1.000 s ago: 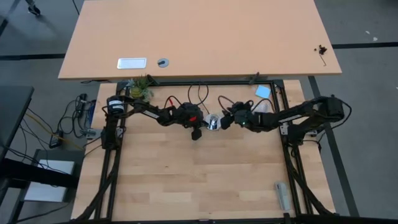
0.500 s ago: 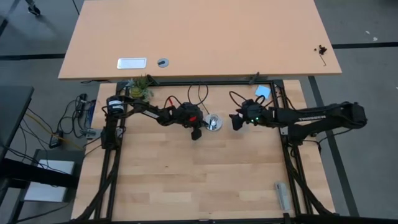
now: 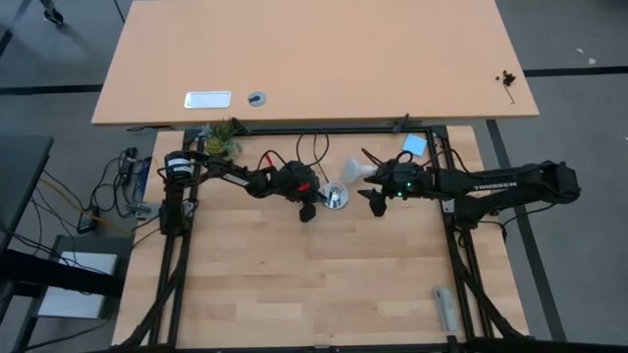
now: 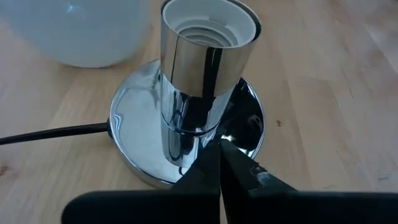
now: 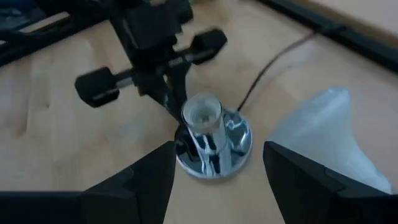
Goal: Screw lightbulb
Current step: Insert the white lightbulb into the desk lamp
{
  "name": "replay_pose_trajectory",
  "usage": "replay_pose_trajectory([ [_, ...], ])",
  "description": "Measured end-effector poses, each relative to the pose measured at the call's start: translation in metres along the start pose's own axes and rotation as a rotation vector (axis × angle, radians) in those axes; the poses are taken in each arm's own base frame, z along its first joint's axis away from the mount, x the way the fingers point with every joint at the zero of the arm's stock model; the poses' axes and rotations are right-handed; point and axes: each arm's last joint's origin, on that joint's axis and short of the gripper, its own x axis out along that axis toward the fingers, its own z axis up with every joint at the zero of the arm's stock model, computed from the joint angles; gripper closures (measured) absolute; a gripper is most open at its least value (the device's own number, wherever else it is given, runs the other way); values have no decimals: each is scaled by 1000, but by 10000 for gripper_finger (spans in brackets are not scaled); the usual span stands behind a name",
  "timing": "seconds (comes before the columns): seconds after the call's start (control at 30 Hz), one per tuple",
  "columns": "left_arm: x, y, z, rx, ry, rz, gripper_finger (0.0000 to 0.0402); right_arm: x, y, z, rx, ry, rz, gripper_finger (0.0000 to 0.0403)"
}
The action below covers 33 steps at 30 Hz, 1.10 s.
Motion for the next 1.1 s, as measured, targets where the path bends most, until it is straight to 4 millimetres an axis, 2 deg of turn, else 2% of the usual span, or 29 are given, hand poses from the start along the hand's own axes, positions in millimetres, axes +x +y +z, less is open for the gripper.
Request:
replay_pose_trajectory([
  [0.1, 0, 0, 0, -1, 1, -8, 401, -1, -2, 10, -10, -29, -10, 157],
  [0.23, 0, -1, 0, -13, 6, -22, 401, -1, -13, 17, 12, -36, -71, 166],
  [0.5, -6, -5, 2, -35, 37, -83, 401, 3, -41, 21, 23, -23, -154, 216],
  [0.8, -20, -15, 14, -5, 47, -86, 401, 10, -49, 20, 65, -2, -154, 262],
  [0.97, -21, -15, 12, -5, 78, -65, 401, 9, -54, 21, 84, -22, -245, 263],
  [1.1, -21, -15, 14, -6, 62, -67, 401, 7, -60, 19, 114, 22, -315, 241],
])
